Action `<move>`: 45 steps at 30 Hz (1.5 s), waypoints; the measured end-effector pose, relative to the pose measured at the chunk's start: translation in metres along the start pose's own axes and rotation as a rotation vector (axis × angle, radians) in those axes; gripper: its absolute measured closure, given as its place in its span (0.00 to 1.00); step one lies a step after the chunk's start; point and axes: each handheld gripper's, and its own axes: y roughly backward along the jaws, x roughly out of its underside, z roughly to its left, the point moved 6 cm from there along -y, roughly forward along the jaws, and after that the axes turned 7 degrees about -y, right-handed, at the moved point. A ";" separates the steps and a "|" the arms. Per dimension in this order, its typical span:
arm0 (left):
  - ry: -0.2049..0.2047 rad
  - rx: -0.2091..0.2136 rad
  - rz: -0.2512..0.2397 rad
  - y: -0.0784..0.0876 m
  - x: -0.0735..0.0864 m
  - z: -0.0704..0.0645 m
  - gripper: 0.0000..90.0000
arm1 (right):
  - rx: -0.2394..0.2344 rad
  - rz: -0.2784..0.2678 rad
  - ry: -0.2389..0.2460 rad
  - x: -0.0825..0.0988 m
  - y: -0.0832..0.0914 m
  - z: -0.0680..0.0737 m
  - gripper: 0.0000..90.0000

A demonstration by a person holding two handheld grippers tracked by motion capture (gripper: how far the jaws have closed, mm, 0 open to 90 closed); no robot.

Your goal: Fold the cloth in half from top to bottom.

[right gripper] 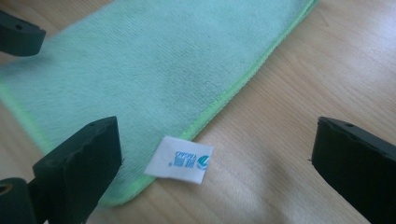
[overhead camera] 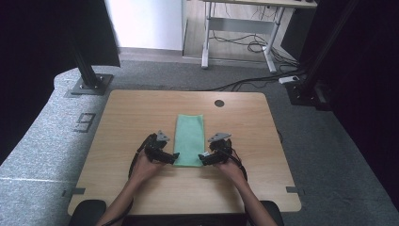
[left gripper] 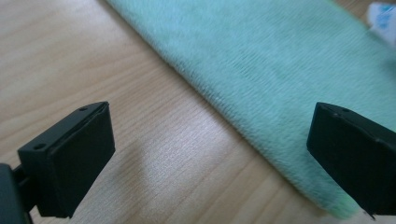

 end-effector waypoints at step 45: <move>0.028 0.000 0.016 0.013 0.012 -0.014 0.02 | -0.037 0.039 0.039 0.048 0.022 0.035 0.00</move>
